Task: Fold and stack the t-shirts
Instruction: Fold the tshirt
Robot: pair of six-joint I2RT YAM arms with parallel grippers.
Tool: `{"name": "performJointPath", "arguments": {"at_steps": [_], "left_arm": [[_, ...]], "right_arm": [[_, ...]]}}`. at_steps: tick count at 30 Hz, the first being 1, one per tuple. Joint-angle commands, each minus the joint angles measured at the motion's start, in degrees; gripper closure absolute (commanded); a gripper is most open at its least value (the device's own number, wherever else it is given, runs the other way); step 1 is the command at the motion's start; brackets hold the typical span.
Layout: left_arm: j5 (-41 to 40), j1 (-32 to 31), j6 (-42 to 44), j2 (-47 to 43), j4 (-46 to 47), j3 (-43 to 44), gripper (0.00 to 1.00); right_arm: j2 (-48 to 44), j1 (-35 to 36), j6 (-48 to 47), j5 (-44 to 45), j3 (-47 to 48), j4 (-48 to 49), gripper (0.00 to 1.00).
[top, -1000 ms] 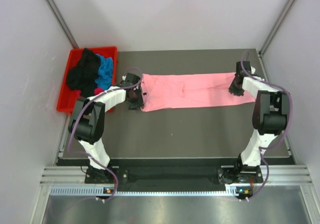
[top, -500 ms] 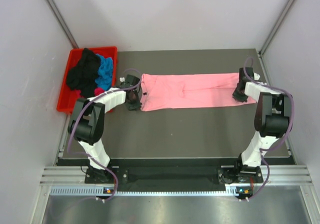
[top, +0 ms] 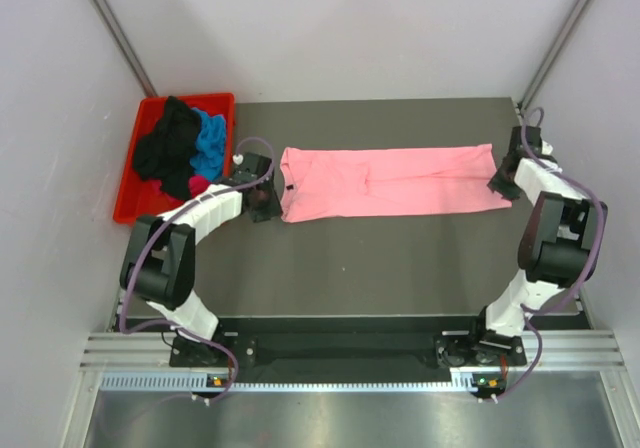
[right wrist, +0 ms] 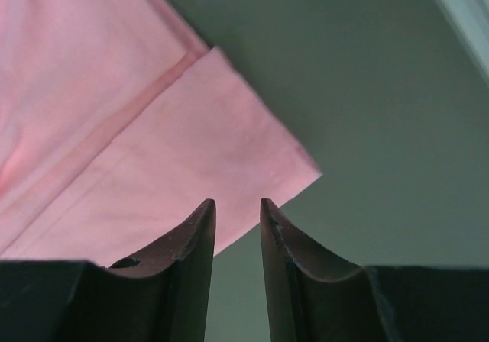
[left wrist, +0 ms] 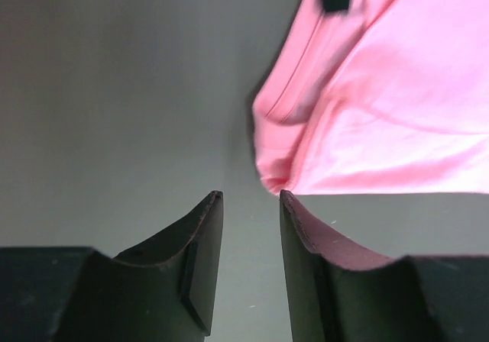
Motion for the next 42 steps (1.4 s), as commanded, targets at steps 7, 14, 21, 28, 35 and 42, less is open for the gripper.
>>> {"name": "performJointPath", "arguments": {"at_steps": [7, 14, 21, 28, 35, 42], "left_arm": [[1.84, -1.69, -0.04, 3.93, 4.21, -3.30, 0.58], [-2.02, -1.86, -1.18, 3.76, 3.78, -3.65, 0.61], [-11.43, -1.87, -2.68, -2.22, 2.02, -4.27, 0.62], [-4.76, -1.78, -3.03, -1.34, 2.80, -4.08, 0.55], [2.63, -1.16, -6.01, -2.57, 8.43, -8.04, 0.51], [2.63, -1.16, -7.60, 0.94, 10.89, -8.48, 0.49]], "right_arm": [[4.36, -5.54, -2.30, -0.28, 4.49, -2.07, 0.70], [6.38, -7.12, -2.03, 2.53, 1.94, -0.66, 0.76], [6.12, -7.74, -2.03, 4.20, 0.26, 1.01, 0.87], [7.00, -7.83, -2.47, 3.68, 0.70, 1.97, 0.89], [6.39, -7.92, -2.56, 2.53, 0.70, 1.98, 0.90], [3.67, -7.92, -1.60, 0.87, 0.09, 1.28, 0.88]]}}
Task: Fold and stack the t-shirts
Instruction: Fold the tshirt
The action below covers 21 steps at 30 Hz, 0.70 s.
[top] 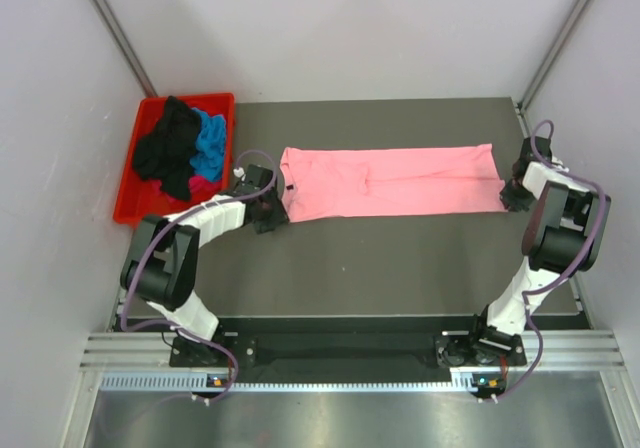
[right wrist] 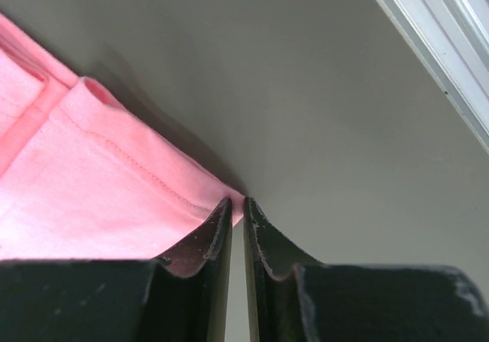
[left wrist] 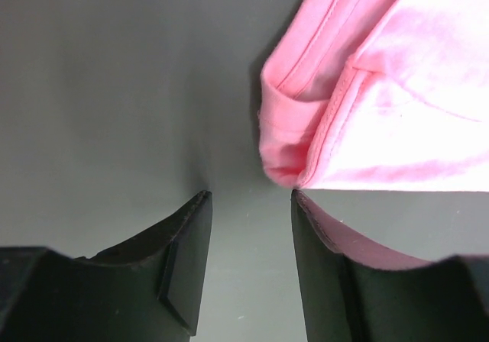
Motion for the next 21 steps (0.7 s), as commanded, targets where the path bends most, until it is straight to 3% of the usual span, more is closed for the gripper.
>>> {"name": "performJointPath", "arguments": {"at_steps": [1, 3, 6, 7, 10, 14, 21], "left_arm": [[0.12, 0.24, -1.87, 1.40, 4.38, -0.46, 0.49], [-0.41, 0.24, -2.14, 1.76, 4.64, -0.29, 0.49], [-2.43, 0.24, -1.87, 2.90, 3.16, 1.20, 0.68], [-4.79, 0.24, -1.70, 3.60, 2.10, 2.60, 0.83], [-8.23, 0.41, -0.82, 5.26, -1.85, 5.33, 0.98], [-10.34, 1.11, -0.29, 6.59, -3.88, 6.66, 1.00], [-12.19, 1.47, 0.85, 6.24, -4.94, 7.01, 1.00]], "right_arm": [[-3.33, -1.03, 0.48, -2.30, -0.78, 0.66, 0.87], [-6.75, -0.86, 1.10, -4.76, -1.14, 1.10, 0.81], [-10.10, 0.19, 1.01, -9.51, -0.09, 2.94, 0.76], [-10.11, 0.55, 0.58, -12.13, 2.26, 3.47, 0.76], [-6.69, 2.57, -0.13, -14.79, 9.11, 2.17, 0.76], [1.13, 4.42, -0.66, -11.98, 16.43, -0.48, 0.76], [8.00, 5.12, -3.91, -8.56, 19.25, 0.65, 0.74]]}}
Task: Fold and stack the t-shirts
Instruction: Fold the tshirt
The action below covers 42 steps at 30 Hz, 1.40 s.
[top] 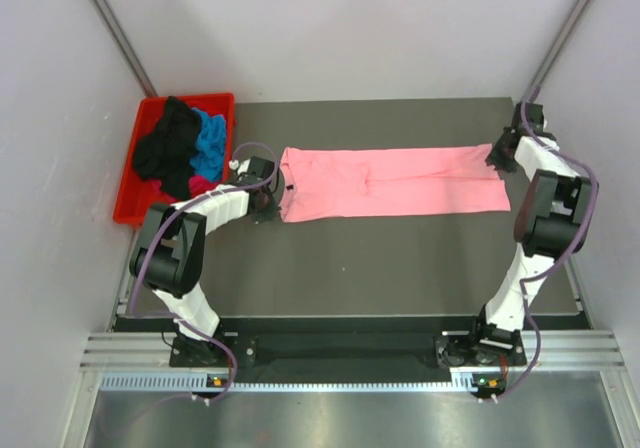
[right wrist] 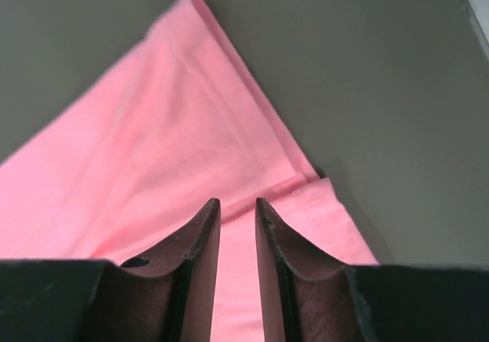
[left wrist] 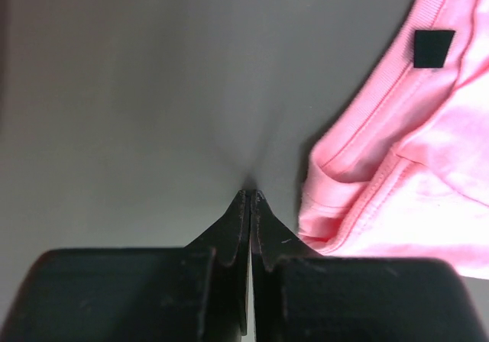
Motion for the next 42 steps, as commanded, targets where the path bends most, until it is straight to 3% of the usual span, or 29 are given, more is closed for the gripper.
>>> {"name": "performJointPath", "arguments": {"at_steps": [1, 9, 25, 38, 42], "left_arm": [[-2.79, 0.42, 1.68, 0.45, -2.93, 1.20, 1.00], [-1.74, 0.42, 2.04, 0.62, -2.31, 1.37, 1.00], [-2.09, 0.42, 2.04, 0.36, -2.49, 1.20, 1.00], [-8.94, 1.30, 3.88, 1.59, -4.07, 4.89, 1.00], [-10.53, 1.82, 4.14, 0.63, -5.91, 5.85, 0.90]], "right_arm": [[2.56, 0.22, -3.73, 3.37, 1.20, 0.66, 0.73], [6.43, 0.05, -7.34, 6.19, 3.13, 1.10, 0.70], [8.18, -0.65, -7.08, 10.42, 1.64, 0.49, 1.00], [1.51, -1.88, 0.30, 13.58, -10.58, 1.37, 0.99], [-0.86, -1.89, 0.83, 14.28, -13.13, 1.72, 0.91]]}}
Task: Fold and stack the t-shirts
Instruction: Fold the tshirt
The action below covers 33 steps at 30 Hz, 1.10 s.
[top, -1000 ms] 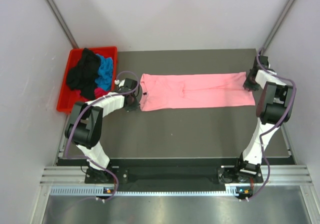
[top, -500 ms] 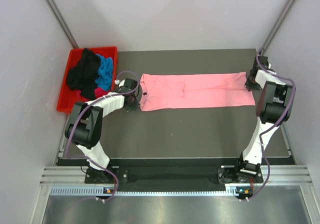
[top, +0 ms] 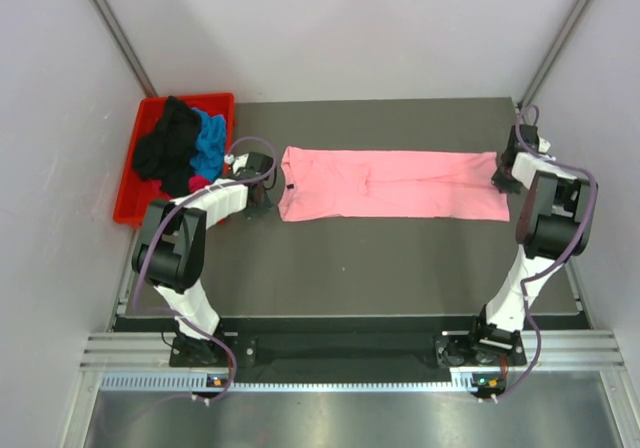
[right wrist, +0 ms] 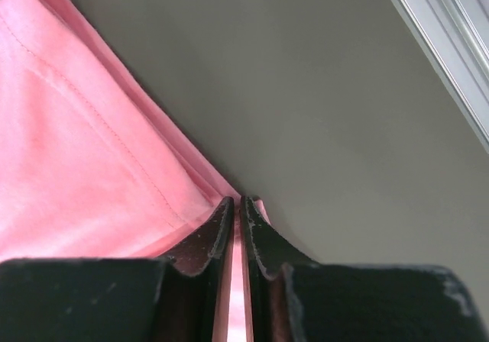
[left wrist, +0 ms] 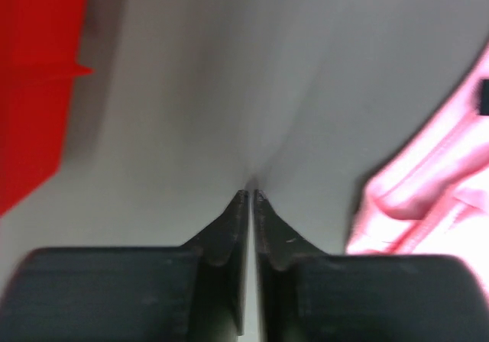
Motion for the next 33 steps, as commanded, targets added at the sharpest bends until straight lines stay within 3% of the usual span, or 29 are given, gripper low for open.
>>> {"name": "performJointPath", "arguments": {"at_steps": [1, 4, 10, 12, 13, 16, 21, 25, 33], "left_arm": [[-3.51, 0.58, 0.82, -1.45, -2.31, 3.05, 0.86], [-3.87, 0.75, 1.17, -2.95, -4.67, 5.95, 0.73], [-5.63, 0.58, 3.63, -5.67, -10.92, 12.99, 0.68], [-2.22, 0.58, 5.03, -7.78, -10.05, 13.25, 0.66], [5.98, 0.58, 5.13, -8.31, -9.96, 13.52, 0.66], [14.31, -1.86, 2.41, -10.07, -8.99, 14.05, 0.65], [12.31, -4.34, -1.19, -8.14, -8.98, 12.64, 0.63], [9.50, -4.26, -2.69, -4.98, -8.20, 7.38, 0.64], [5.26, -4.17, -4.01, -6.63, -6.45, -0.87, 0.57]], "right_arm": [[-2.85, -0.79, 1.42, 2.39, -2.79, -3.33, 0.89], [-5.05, -0.79, 2.65, 2.92, -2.18, -5.96, 0.78], [-11.99, -0.70, 3.97, 0.56, -2.18, -8.52, 0.64], [-13.32, 0.61, 3.71, -3.65, -2.09, -8.34, 0.58], [-14.28, 1.75, 3.79, -4.02, -1.74, -9.47, 0.53], [-15.25, 8.15, 2.13, -4.90, 0.37, -10.71, 0.45], [-14.38, 19.58, 0.80, -5.34, 4.93, -12.21, 0.34], [-15.34, 27.05, 2.03, -3.85, 4.24, -10.28, 0.16], [-18.33, 38.49, 1.59, -2.71, -0.67, -7.99, 0.13]]}}
